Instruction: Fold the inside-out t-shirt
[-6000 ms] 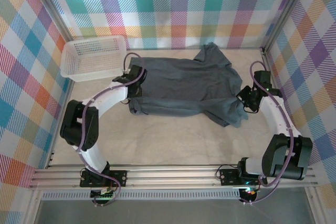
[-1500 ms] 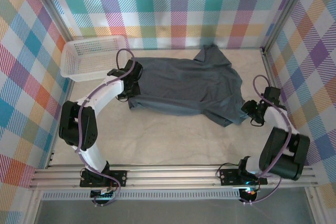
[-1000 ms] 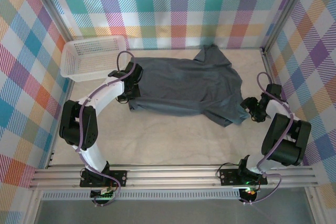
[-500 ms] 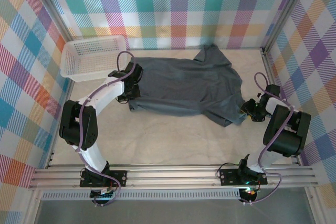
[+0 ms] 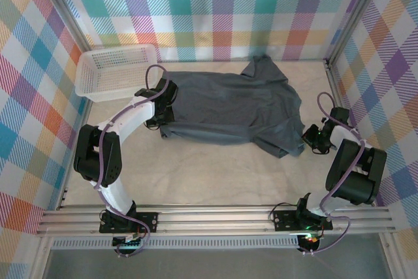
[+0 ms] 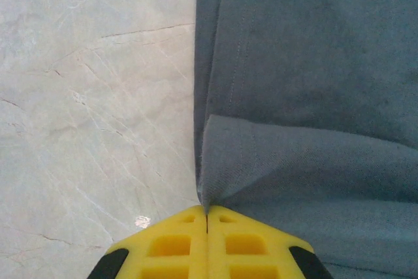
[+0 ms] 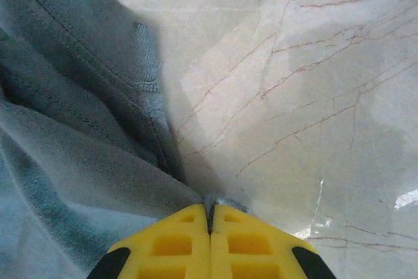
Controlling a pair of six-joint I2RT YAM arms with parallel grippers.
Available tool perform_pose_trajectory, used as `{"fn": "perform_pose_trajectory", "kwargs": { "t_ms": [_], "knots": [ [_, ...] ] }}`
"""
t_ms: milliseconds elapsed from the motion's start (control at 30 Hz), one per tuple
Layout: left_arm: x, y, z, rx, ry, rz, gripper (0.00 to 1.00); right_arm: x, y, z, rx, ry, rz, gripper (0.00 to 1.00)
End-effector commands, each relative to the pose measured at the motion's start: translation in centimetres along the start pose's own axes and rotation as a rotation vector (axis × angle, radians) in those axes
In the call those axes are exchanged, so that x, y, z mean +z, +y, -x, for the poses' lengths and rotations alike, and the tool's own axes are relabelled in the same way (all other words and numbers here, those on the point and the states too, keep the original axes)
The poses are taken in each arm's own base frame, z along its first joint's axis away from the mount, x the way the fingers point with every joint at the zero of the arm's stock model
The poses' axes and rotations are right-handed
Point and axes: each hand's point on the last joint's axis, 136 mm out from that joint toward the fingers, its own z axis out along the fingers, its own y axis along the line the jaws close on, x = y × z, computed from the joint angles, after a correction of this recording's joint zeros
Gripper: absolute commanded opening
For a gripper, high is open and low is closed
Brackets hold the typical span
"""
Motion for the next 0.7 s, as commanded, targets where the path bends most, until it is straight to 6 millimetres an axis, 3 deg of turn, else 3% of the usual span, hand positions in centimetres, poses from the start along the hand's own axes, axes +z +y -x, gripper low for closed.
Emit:
{"fn": "perform_pose_trajectory", "kwargs": {
  "t_ms": [0, 233, 400, 533, 600, 667],
  "knots": [
    [-0.6, 1.0, 0.0, 0.001, -0.009, 0.012, 0.0, -2.4, 1.2, 0.7, 0.018, -0.04, 0.02, 0.0],
    [-4.2, 1.5, 0.8, -0.037, -0.068, -0.041, 0.0, -9.3, 4.9, 1.6, 0.17, -0.198, 0.145, 0.0],
    [-5.2, 2.0, -0.2, -0.046, -0.074, -0.066, 0.0, -9.3, 4.5, -0.3, 0.236, -0.166, 0.123, 0.0],
    [-5.8, 3.9, -1.2, -0.054, -0.072, -0.016, 0.0, -10.8, 5.9, -1.7, 0.271, -0.133, 0.203, 0.0],
    [-8.1, 4.3, -0.4, -0.065, -0.12, -0.05, 0.0, -13.8, 7.6, -1.3, 0.272, -0.187, 0.257, 0.0],
    [-12.0, 4.0, 1.8, -0.061, -0.227, -0.132, 0.0, -18.2, 9.6, 0.1, 0.26, -0.287, 0.31, 0.0]
  ]
}}
